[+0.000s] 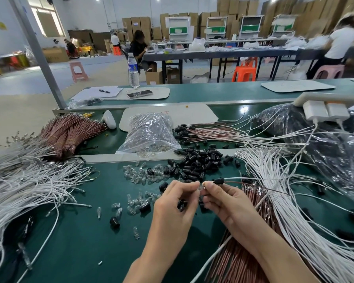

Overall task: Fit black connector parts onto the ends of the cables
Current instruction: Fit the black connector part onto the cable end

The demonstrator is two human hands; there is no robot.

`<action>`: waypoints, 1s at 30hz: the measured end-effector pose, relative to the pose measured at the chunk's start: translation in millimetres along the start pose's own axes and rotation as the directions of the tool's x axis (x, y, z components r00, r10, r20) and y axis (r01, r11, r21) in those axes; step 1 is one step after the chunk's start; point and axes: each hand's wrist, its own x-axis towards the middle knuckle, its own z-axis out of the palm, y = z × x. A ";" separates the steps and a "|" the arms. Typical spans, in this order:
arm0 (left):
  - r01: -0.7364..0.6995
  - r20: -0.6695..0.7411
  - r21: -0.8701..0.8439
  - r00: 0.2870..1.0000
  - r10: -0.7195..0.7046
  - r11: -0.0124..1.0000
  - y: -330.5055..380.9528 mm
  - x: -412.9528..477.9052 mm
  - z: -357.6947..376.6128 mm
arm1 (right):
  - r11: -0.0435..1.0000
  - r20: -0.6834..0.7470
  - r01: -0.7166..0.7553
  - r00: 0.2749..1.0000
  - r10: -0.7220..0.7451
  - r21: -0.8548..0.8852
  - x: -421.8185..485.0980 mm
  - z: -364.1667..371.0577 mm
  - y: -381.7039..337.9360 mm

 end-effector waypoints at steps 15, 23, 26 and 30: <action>-0.057 -0.004 0.013 0.998 0.057 0.998 -4.7 0.4 1.5 | 1.000 0.012 0.006 1.000 -0.006 -0.013 0.4 1.2 4.2; -0.028 -0.007 0.015 1.000 0.028 0.999 -3.6 1.1 1.4 | 0.998 -0.005 0.034 0.999 -0.035 -0.055 1.3 1.3 3.6; -0.003 0.009 0.023 1.000 0.003 1.000 -4.2 2.6 0.2 | 0.996 -0.033 0.044 0.998 -0.047 -0.076 1.5 2.0 2.9; -0.050 0.033 0.074 0.998 0.048 0.996 -4.5 2.4 -1.0 | 0.996 -0.029 0.031 0.999 -0.034 -0.085 0.8 4.6 4.0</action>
